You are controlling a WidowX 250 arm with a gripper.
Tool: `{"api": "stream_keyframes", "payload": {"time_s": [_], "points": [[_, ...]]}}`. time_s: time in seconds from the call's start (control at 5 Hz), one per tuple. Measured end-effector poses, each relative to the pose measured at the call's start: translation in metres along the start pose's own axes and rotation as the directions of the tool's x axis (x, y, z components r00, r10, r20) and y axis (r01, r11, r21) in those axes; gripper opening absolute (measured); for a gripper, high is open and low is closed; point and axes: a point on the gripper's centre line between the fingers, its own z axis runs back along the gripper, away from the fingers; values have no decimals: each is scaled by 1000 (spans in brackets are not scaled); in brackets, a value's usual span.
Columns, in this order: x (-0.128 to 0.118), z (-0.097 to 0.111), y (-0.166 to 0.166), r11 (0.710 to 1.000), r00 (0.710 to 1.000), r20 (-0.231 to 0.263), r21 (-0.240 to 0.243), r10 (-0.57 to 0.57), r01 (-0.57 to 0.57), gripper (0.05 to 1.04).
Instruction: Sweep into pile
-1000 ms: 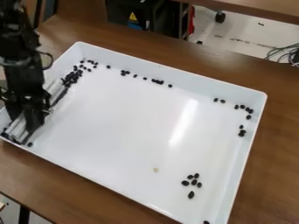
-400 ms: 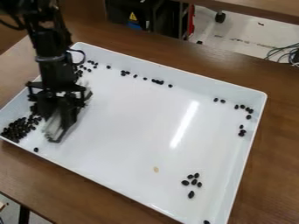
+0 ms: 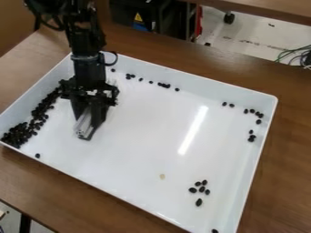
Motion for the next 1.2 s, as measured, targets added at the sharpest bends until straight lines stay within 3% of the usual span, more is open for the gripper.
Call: {"api": "stream_keyframes", "payload": {"time_s": [0.2,0.4,0.6,0.8,1.0,1.2], "points": [[-1,-1,-1,1000,1000,8,17,10,-10,410],[-14,7,-16,994,997,37,87,63,-66,724],[-27,38,-41,986,996,73,154,49,-60,996],[-48,61,-68,970,996,73,233,55,-71,1011],[-62,70,-112,977,994,102,211,-44,22,1003],[-72,67,-153,967,976,78,175,-202,186,998]]}}
